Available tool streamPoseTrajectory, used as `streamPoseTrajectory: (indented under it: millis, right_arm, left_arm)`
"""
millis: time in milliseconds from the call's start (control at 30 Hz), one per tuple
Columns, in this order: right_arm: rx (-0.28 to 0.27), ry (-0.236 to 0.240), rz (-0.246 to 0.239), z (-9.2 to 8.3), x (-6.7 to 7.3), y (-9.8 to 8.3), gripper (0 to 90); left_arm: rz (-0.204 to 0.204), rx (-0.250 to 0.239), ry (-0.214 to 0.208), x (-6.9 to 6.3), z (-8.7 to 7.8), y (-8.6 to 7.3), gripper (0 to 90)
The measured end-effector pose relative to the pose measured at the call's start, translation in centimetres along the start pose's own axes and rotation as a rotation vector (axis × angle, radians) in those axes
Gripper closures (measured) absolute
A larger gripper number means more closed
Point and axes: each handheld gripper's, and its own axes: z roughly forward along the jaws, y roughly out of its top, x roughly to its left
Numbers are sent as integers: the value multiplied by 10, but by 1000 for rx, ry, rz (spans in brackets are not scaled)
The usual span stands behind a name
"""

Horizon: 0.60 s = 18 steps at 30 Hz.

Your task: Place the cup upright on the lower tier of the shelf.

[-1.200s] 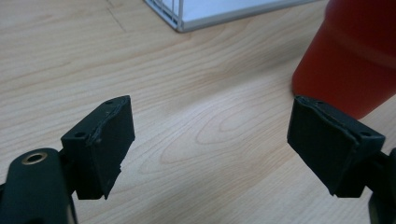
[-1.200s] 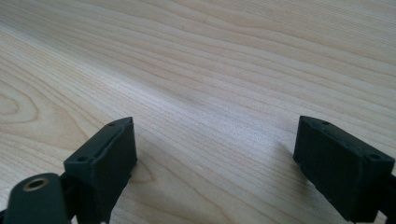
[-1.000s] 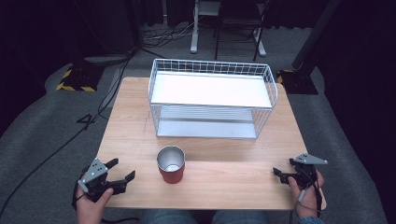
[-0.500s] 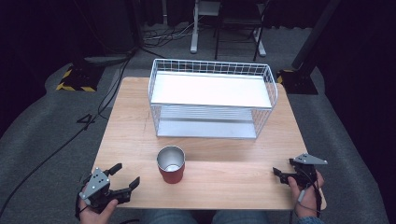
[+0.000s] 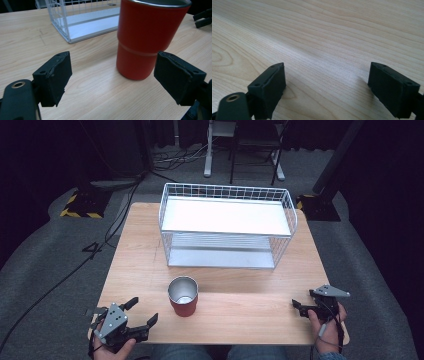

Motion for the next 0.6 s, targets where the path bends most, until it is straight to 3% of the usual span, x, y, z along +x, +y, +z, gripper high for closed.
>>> streamPoseTrajectory:
  millis: [233, 600]
  right_arm:
    - [-4, -6, -7, 0, 1, 0, 150]
    - [-4, -2, -3, 0, 1, 0, 150]
  left_arm:
    - [46, -8, -60, -14, 15, 3, 153]
    - [14, 0, -62, -25, 36, 4, 152]
